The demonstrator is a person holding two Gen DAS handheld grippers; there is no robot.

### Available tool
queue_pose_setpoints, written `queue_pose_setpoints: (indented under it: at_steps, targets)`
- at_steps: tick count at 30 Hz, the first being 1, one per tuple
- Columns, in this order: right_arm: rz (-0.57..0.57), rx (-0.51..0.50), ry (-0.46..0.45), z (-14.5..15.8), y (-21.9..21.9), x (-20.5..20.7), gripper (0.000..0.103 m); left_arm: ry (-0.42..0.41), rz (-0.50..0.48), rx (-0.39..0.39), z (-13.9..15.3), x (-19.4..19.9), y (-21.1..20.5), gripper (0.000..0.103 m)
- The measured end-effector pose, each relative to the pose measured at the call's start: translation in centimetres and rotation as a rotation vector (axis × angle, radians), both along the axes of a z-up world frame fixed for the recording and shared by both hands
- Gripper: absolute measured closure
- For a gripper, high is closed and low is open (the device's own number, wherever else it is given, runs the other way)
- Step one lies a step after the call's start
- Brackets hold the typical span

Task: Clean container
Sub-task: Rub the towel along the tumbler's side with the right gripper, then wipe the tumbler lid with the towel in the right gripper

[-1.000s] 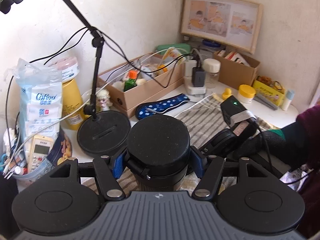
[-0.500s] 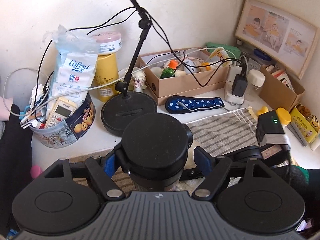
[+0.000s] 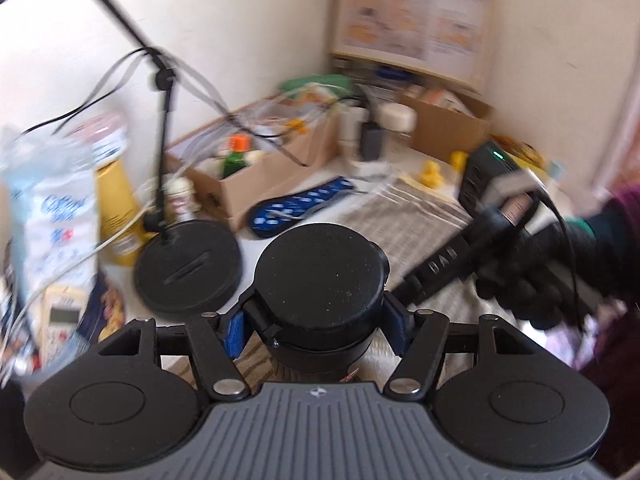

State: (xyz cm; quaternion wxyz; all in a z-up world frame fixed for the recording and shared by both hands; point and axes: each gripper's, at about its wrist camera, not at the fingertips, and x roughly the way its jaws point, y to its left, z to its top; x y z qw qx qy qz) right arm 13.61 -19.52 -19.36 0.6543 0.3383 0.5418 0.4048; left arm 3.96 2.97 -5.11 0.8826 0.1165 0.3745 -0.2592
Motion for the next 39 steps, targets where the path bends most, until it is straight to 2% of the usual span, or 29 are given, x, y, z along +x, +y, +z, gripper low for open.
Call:
queue_pose_setpoints:
  at_steps: [1, 4, 6, 8, 11, 15, 19, 22, 28, 32, 33, 39]
  targets:
    - [-0.001, 0.002, -0.002, 0.1, 0.0, 0.0, 0.091, 0.005, -0.029, -0.008, -0.1, 0.3, 0.4, 0.039]
    - [-0.002, 0.01, -0.007, 0.5, -0.1, -0.2, 0.091, 0.03, -0.029, -0.014, 0.0, 0.9, 0.8, 0.038]
    - [-0.004, 0.012, -0.015, 0.8, -0.2, -0.3, 0.091, 0.028, -0.016, 0.013, 0.3, 0.6, 0.0, 0.026]
    - [-0.005, 0.018, -0.024, 1.1, -0.3, -0.3, 0.091, 0.016, 0.052, -0.02, 0.6, 0.0, -0.5, 0.022]
    - [-0.007, 0.03, -0.031, 1.5, -0.5, -0.2, 0.091, 0.016, 0.202, -0.095, 0.7, -0.6, -0.6, 0.022]
    - [-0.012, 0.061, -0.038, 2.4, -1.1, -0.1, 0.091, -0.008, 0.378, -0.15, 0.6, -1.3, -0.5, 0.022]
    - [-0.015, 0.093, -0.053, 3.5, -1.7, 0.0, 0.091, 0.033, 0.516, -0.31, 0.5, -1.7, 1.1, 0.022]
    - [-0.013, 0.108, -0.065, 4.2, -1.9, 0.1, 0.091, 0.033, 0.551, -0.292, 0.7, -1.5, 0.7, 0.022]
    - [-0.004, 0.128, -0.054, 4.1, -1.6, 0.0, 0.091, -0.006, 0.543, -0.194, 0.7, -1.4, -1.5, 0.021]
    - [0.003, 0.127, -0.056, 4.1, -1.5, -0.1, 0.091, -0.028, 0.524, -0.175, 0.6, -1.7, -1.6, 0.024]
    - [0.002, 0.128, -0.057, 4.1, -1.6, 0.0, 0.091, -0.038, 0.505, -0.167, 0.7, -1.8, -1.5, 0.029]
    - [-0.004, 0.156, -0.071, 4.6, -2.3, 0.3, 0.091, -0.04, 0.301, -0.141, 0.6, -1.2, -0.1, 0.029]
